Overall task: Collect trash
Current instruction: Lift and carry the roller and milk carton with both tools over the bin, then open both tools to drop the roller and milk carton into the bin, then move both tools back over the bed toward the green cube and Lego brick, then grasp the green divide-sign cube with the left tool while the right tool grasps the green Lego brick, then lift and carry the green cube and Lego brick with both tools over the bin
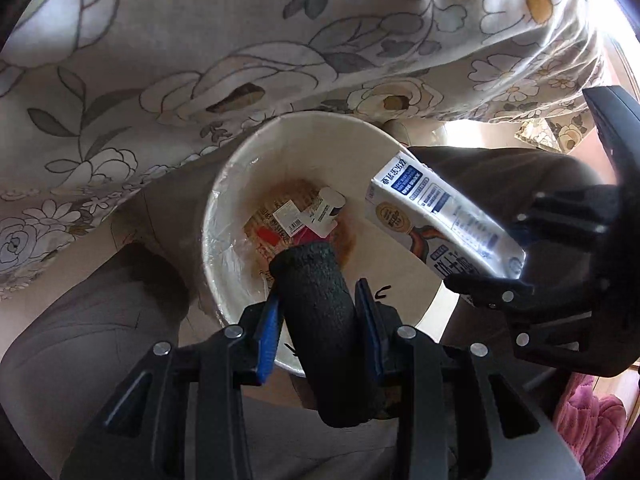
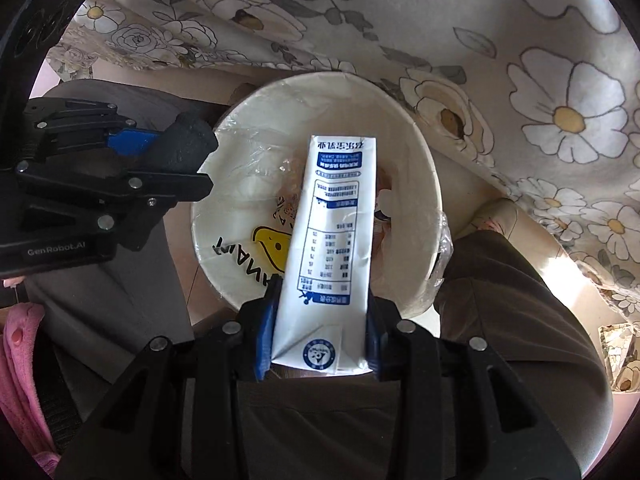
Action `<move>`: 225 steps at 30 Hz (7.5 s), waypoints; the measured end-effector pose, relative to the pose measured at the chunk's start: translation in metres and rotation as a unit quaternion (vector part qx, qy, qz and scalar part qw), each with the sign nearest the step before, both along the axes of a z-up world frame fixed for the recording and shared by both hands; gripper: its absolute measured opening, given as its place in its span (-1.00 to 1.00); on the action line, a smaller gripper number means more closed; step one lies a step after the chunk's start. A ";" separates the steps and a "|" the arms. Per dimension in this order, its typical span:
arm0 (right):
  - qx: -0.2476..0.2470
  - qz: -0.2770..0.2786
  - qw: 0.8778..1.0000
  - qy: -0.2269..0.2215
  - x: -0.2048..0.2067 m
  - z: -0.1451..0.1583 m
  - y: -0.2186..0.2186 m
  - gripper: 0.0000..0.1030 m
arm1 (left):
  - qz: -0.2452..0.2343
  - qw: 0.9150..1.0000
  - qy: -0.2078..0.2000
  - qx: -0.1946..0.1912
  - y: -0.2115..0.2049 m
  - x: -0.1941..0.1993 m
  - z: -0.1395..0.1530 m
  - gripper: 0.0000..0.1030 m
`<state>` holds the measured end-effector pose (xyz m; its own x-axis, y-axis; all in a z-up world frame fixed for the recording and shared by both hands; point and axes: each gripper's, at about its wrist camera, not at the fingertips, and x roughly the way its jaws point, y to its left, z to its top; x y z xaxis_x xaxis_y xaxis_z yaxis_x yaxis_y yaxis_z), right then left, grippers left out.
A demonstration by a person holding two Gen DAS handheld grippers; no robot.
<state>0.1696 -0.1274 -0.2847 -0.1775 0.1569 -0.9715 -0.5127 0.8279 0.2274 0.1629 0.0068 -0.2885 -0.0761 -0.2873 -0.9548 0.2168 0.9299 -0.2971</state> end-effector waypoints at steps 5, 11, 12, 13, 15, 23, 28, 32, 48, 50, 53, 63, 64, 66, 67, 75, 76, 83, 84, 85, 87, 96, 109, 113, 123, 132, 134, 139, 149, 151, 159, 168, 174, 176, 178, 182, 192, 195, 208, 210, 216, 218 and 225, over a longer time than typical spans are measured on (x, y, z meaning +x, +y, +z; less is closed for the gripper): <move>-0.006 -0.021 0.999 0.025 0.010 -0.030 0.002 -0.27 | 0.002 1.000 0.031 0.001 -0.007 0.003 -0.033 -0.27; -0.023 -0.024 0.998 0.044 0.014 -0.060 0.013 -0.27 | 0.011 0.998 0.059 0.003 -0.012 0.010 -0.064 -0.27; -0.028 -0.023 0.998 0.046 0.015 -0.066 0.015 -0.27 | 0.011 0.998 0.061 0.003 -0.014 0.011 -0.068 -0.26; -0.030 -0.024 0.998 0.049 0.015 -0.071 0.016 -0.27 | 0.011 0.998 0.063 0.006 -0.014 0.012 -0.073 -0.26; -0.034 -0.024 0.998 0.054 0.017 -0.077 0.016 -0.27 | 0.007 0.998 0.066 0.012 -0.018 0.013 -0.081 -0.26; -0.042 -0.038 0.996 0.066 0.023 -0.107 0.028 -0.26 | 0.005 0.996 0.078 0.034 -0.021 0.019 -0.105 -0.25; -0.045 -0.043 0.994 0.086 0.023 -0.118 0.032 -0.24 | 0.015 0.995 0.087 0.034 -0.020 0.024 -0.113 0.05; -0.051 -0.049 0.994 0.085 0.024 -0.122 0.032 -0.13 | 0.029 0.995 0.093 0.037 -0.016 0.026 -0.117 0.22; -0.053 -0.040 0.996 0.064 0.024 -0.116 0.023 -0.13 | 0.030 0.995 0.088 0.039 -0.015 0.022 -0.110 0.25; -0.056 -0.040 0.996 0.060 0.023 -0.112 0.022 -0.13 | 0.030 0.995 0.087 0.037 -0.014 0.021 -0.110 0.26; -0.062 -0.037 0.996 0.051 0.022 -0.105 0.022 -0.13 | 0.026 0.996 0.079 0.040 -0.014 0.019 -0.100 0.26; -0.048 -0.030 0.998 0.006 0.006 -0.044 0.012 -0.13 | 0.014 1.000 0.022 0.015 -0.010 0.013 -0.039 0.26; -0.044 -0.032 0.998 0.001 0.004 -0.035 0.009 -0.13 | 0.014 1.000 0.012 0.012 -0.008 0.012 -0.029 0.26; -0.037 -0.034 0.999 -0.012 0.000 -0.015 0.005 -0.13 | 0.014 1.000 -0.011 0.009 -0.005 0.011 -0.005 0.26; -0.032 -0.034 0.999 -0.019 -0.001 -0.005 0.003 -0.13 | 0.014 1.000 -0.025 0.007 -0.004 0.010 0.008 0.26; -0.014 -0.020 0.996 -0.090 -0.015 0.080 -0.010 -0.13 | 0.016 0.990 -0.138 -0.011 0.005 0.008 0.117 0.33; -0.011 -0.020 0.995 -0.099 -0.016 0.090 -0.012 -0.13 | 0.015 0.988 -0.153 -0.013 0.006 0.007 0.129 0.35; 0.010 -0.025 0.986 -0.167 -0.016 0.162 -0.028 -0.13 | -0.009 0.970 -0.242 -0.001 0.019 0.011 0.198 0.55; 0.014 -0.028 0.984 -0.175 -0.015 0.171 -0.030 -0.13 | -0.008 0.968 -0.252 -0.002 0.023 0.013 0.206 0.58; 0.018 -0.030 0.982 -0.183 -0.013 0.180 -0.032 -0.13 | -0.006 0.965 -0.262 0.000 0.027 0.016 0.214 0.61; 0.027 -0.035 0.979 -0.197 -0.009 0.200 -0.036 -0.13 | -0.002 0.961 -0.276 0.004 0.035 0.023 0.225 0.65; 0.077 -0.077 0.963 -0.248 0.042 0.282 -0.048 0.09 | -0.029 0.938 -0.345 0.004 0.048 0.063 0.272 0.73; 0.108 -0.098 0.948 -0.282 0.161 0.353 -0.027 0.27 | -0.115 0.913 -0.391 -0.007 0.038 0.148 0.287 0.76; 0.117 -0.106 0.949 -0.272 0.206 0.365 -0.013 0.27 | -0.119 0.916 -0.382 -0.021 0.045 0.187 0.284 0.76; 0.110 -0.128 0.958 -0.233 0.320 0.358 0.028 0.27 | -0.157 0.911 -0.375 -0.072 0.045 0.265 0.269 0.76; 0.107 -0.185 0.961 -0.177 0.417 0.309 0.044 0.27 | -0.183 0.911 -0.359 -0.087 0.042 0.331 0.233 0.76; 0.109 -0.205 0.960 -0.159 0.440 0.295 0.047 0.27 | -0.191 0.911 -0.353 -0.099 0.041 0.343 0.225 0.76; 0.101 -0.246 0.956 -0.122 0.493 0.259 0.057 0.27 | -0.182 0.907 -0.354 -0.135 0.043 0.373 0.215 0.76; 0.063 -0.278 0.956 -0.065 0.556 0.198 0.073 0.27 | -0.193 0.903 -0.348 -0.160 0.043 0.400 0.193 0.75; 0.044 -0.269 0.960 -0.062 0.561 0.189 0.078 0.27 | -0.194 0.904 -0.344 -0.161 0.042 0.403 0.189 0.64; -0.024 -0.217 0.970 -0.101 0.563 0.172 0.100 0.15 | -0.217 0.913 -0.316 -0.140 0.026 0.407 0.174 -0.03; -0.025 -0.186 0.974 -0.131 0.555 0.176 0.109 -0.56 | -0.176 0.924 -0.314 -0.126 0.024 0.408 0.172 -0.32; -0.006 -0.183 0.974 -0.133 0.536 0.184 0.097 -0.56 | -0.129 0.935 -0.312 -0.110 0.033 0.394 0.180 -0.35; -0.004 -0.183 0.973 -0.137 0.528 0.192 0.092 -0.56 | -0.111 0.940 -0.305 -0.101 0.036 0.390 0.184 -0.35; 0.001 -0.184 0.973 -0.142 0.520 0.202 0.086 -0.56 | -0.097 0.945 -0.299 -0.091 0.040 0.386 0.187 -0.35; 0.010 -0.189 0.969 -0.156 0.507 0.226 0.066 -0.56 | -0.072 0.949 -0.302 -0.057 0.042 0.375 0.206 -0.35; 0.032 -0.193 0.959 -0.205 0.461 0.310 0.037 -0.56 | 0.003 0.940 -0.340 0.012 0.051 0.352 0.280 -0.35; 0.039 -0.191 0.955 -0.223 0.443 0.339 0.028 -0.56 | 0.017 0.934 -0.354 0.043 0.049 0.342 0.307 -0.35; 0.058 -0.181 0.937 -0.294 0.340 0.435 -0.016 -0.56 | 0.104 0.911 -0.386 0.100 0.064 0.270 0.415 -0.35; 0.061 -0.178 0.933 -0.308 0.322 0.449 -0.023 -0.56 | 0.118 0.904 -0.396 0.112 0.067 0.254 0.431 -0.35; 0.078 -0.172 0.921 -0.340 0.270 0.490 -0.041 -0.56 | 0.159 0.891 -0.412 0.108 0.078 0.207 0.477 -0.35; 0.079 -0.171 0.917 -0.351 0.254 0.502 -0.047 -0.56 | 0.165 0.885 -0.421 0.109 0.080 0.191 0.490 -0.35; 0.086 -0.164 0.904 -0.385 0.198 0.542 -0.066 -0.56 | 0.182 0.868 -0.447 0.118 0.084 0.140 0.527 -0.35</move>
